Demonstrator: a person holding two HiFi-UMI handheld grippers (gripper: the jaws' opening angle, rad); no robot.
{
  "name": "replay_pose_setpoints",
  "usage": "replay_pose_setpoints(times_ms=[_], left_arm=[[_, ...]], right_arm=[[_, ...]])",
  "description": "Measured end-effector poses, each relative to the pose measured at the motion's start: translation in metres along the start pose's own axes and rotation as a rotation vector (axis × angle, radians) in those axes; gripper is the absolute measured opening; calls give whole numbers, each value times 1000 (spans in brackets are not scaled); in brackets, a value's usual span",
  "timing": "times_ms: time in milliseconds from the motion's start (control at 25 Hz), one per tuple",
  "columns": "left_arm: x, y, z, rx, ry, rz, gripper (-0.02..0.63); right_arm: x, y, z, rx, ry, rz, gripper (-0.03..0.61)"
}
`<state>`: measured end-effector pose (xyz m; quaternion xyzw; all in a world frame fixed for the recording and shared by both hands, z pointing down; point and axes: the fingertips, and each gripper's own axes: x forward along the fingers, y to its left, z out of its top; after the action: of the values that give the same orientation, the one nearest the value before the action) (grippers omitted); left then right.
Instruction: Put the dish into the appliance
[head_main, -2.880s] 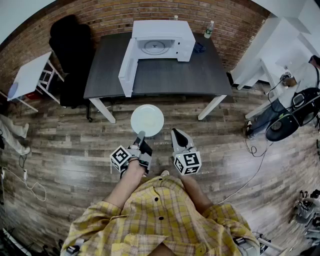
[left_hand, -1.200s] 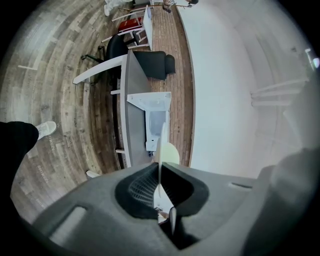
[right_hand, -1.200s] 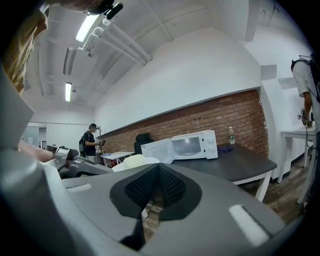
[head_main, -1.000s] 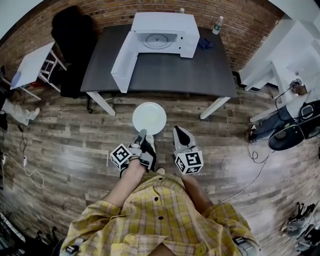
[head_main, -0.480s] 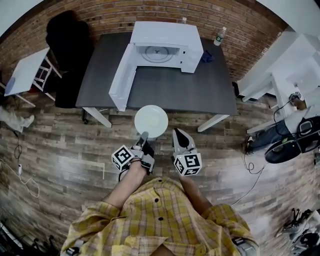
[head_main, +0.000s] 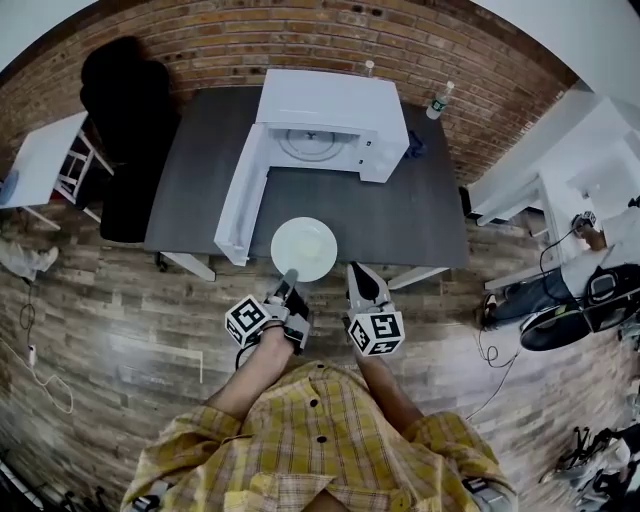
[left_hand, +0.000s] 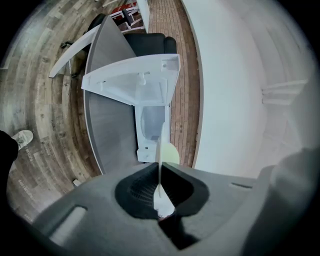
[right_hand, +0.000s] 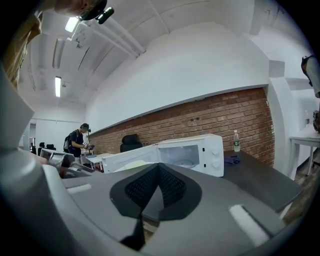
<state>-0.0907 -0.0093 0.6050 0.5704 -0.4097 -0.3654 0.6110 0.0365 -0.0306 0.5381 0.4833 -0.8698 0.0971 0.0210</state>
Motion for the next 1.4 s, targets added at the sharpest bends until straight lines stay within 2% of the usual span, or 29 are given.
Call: replay_pose_setpoints(times_ms=[440, 560, 1080, 1400], left_arm=[[75, -8, 45, -19, 14, -18, 14], [92, -6, 52, -17, 24, 2, 14], [144, -14, 67, -10, 74, 14, 14], [161, -6, 71, -21, 59, 26, 15]], right_arm=[[72, -29, 12, -7, 18, -33, 3], [84, -38, 13, 0, 26, -47, 3], [124, -63, 30, 10, 32, -97, 3], [139, -74, 23, 0, 53, -75, 5]])
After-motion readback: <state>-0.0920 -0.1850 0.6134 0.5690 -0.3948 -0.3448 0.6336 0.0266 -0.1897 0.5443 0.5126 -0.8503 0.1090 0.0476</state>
